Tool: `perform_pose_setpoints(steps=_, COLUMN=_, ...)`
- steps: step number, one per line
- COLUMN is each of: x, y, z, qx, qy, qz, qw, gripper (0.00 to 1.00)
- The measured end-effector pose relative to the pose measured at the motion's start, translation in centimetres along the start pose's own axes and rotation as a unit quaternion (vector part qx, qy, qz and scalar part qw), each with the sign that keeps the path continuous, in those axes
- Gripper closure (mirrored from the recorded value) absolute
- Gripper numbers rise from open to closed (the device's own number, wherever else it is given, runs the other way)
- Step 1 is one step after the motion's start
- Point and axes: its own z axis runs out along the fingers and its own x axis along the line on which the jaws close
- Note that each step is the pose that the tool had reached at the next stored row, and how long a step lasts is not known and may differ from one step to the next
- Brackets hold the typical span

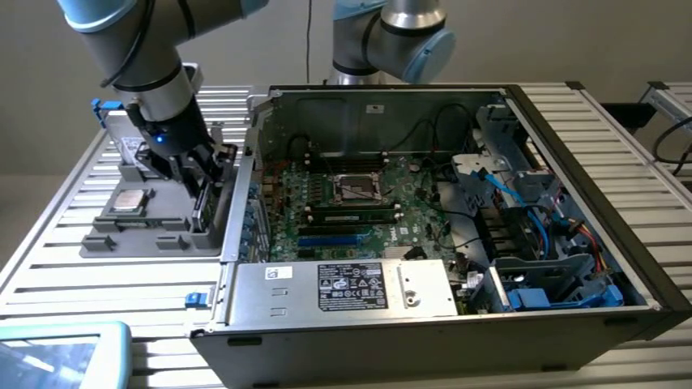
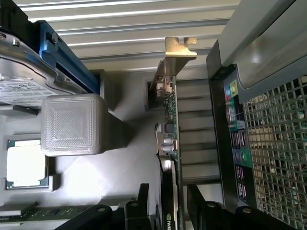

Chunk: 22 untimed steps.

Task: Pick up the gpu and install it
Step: 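Pick up the gpu and move the gpu toward the slot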

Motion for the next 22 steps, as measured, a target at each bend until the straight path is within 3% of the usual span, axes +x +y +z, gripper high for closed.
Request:
perform_pose_setpoints(steps=2, x=-0.07, y=0.01, z=0.01, qx=0.0021, qy=0.0009, qz=0.0, qw=1.0, gripper=0.55)
perform_pose_setpoints(steps=6, x=-0.18, y=0.03, z=0.1, qx=0.0114, qy=0.0001, qz=0.0, qw=0.9999, gripper=0.55)
perform_pose_setpoints(steps=17, x=-0.46, y=0.54, z=0.63, qx=0.0123, qy=0.0009, qz=0.0, qw=0.9999, gripper=0.55)
perform_pose_setpoints(steps=19, x=-0.46, y=0.56, z=0.67, qx=0.0126, qy=0.0047, qz=0.0, qw=0.9999, gripper=0.55)
perform_pose_setpoints(steps=21, x=-0.46, y=0.57, z=0.67, qx=0.0133, qy=0.0125, qz=0.001, qw=0.9998, gripper=0.55)
perform_pose_setpoints(steps=22, x=-0.45, y=0.57, z=0.68, qx=0.0135, qy=0.0148, qz=0.002, qw=0.9998, gripper=0.55)
